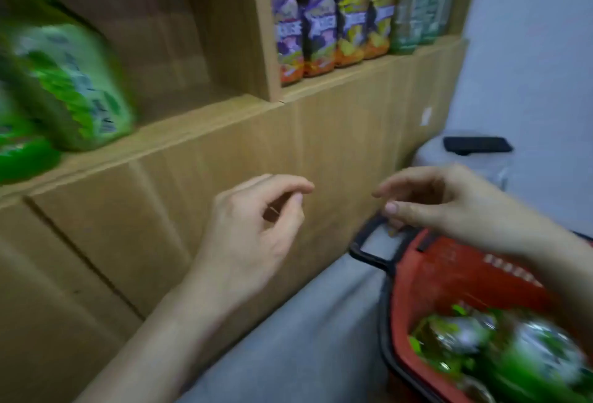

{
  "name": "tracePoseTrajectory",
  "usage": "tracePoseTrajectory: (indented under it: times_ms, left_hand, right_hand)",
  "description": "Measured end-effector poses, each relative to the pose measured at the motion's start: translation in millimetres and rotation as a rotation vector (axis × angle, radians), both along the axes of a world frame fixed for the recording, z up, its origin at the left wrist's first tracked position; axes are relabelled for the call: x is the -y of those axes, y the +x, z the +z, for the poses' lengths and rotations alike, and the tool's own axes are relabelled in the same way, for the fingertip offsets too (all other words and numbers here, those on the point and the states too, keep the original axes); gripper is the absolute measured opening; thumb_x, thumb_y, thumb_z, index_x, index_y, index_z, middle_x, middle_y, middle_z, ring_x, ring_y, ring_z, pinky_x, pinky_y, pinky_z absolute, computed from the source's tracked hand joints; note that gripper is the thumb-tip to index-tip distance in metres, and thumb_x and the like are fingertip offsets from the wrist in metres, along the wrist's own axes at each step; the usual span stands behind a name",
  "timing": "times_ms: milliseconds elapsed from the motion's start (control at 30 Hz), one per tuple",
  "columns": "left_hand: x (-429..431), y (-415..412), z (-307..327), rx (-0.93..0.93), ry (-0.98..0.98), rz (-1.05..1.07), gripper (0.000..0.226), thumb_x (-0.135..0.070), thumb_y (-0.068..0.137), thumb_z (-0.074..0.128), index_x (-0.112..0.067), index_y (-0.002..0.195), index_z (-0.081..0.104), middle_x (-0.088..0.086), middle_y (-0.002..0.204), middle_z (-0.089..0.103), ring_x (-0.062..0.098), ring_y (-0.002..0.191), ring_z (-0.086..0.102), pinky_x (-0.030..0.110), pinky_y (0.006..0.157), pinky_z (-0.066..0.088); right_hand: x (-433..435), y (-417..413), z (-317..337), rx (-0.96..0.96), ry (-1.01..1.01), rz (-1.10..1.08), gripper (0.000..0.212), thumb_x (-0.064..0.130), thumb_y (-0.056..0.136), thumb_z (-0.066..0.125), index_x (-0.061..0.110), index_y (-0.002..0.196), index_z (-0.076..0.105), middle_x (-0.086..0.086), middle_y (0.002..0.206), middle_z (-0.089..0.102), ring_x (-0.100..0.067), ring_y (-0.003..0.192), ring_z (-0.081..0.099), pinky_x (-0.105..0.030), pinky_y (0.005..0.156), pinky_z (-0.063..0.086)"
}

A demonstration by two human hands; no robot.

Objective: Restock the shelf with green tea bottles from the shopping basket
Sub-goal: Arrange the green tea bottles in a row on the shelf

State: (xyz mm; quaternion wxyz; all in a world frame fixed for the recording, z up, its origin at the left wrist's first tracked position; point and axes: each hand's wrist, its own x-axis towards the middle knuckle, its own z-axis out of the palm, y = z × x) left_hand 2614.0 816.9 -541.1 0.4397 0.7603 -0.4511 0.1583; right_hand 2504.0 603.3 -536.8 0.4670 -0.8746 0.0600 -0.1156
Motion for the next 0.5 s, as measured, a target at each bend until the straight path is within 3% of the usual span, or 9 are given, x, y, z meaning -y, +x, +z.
tracePoseTrajectory:
  times_ms: [100, 200, 300, 400, 500]
  left_hand:
    - [64, -37, -36, -0.179, 0.11, -0.168, 0.019, -0.019, 0.081, 0.058, -0.024, 0.089, 0.074, -0.014, 0.076, 0.07, 0.001, 0.07, 0.064, 0.022, 0.067, 0.05]
    - [120, -73, -67, -0.274, 0.297, -0.334, 0.017, -0.02, 0.081, 0.06, -0.028, 0.087, 0.074, -0.023, 0.073, 0.068, -0.011, 0.069, 0.06, 0.008, 0.067, 0.043]
    - [164, -105, -96, -0.293, 0.481, -0.438, 0.017, -0.015, 0.084, 0.064, -0.028, 0.089, 0.074, -0.017, 0.079, 0.07, -0.006, 0.073, 0.06, 0.001, 0.067, 0.038]
    - [199, -133, -131, -0.268, 0.734, -0.519, 0.016, -0.02, 0.085, 0.062, -0.026, 0.096, 0.073, -0.009, 0.083, 0.069, 0.006, 0.079, 0.062, 0.014, 0.069, 0.042]
    - [220, -155, -168, -0.06, 1.173, -0.597, 0.025, -0.04, 0.088, 0.058, -0.026, 0.107, 0.067, 0.0, 0.103, 0.07, 0.02, 0.1, 0.062, 0.026, 0.077, 0.044]
  right_hand:
    - [53, -62, -39, -0.064, -0.068, -0.172, 0.014, 0.017, 0.084, 0.07, 0.015, 0.099, 0.071, -0.011, 0.078, 0.072, -0.015, 0.07, 0.065, -0.027, 0.069, 0.052]
    - [99, -120, -88, -0.176, -0.106, -0.311, 0.015, 0.017, 0.083, 0.074, 0.021, 0.097, 0.071, -0.004, 0.079, 0.071, -0.009, 0.07, 0.062, -0.03, 0.075, 0.052]
    - [130, -165, -142, -0.393, -0.106, -0.384, 0.023, 0.021, 0.082, 0.075, 0.024, 0.103, 0.068, 0.0, 0.087, 0.072, -0.009, 0.078, 0.065, -0.036, 0.083, 0.054]
    - [139, -197, -190, -0.621, -0.147, -0.351, 0.044, 0.034, 0.079, 0.077, 0.027, 0.119, 0.061, 0.007, 0.106, 0.066, -0.013, 0.094, 0.063, -0.03, 0.087, 0.052]
    - [136, -212, -229, -0.788, -0.231, -0.215, 0.067, 0.039, 0.076, 0.078, 0.024, 0.135, 0.051, 0.003, 0.129, 0.058, -0.018, 0.117, 0.055, -0.028, 0.097, 0.043]
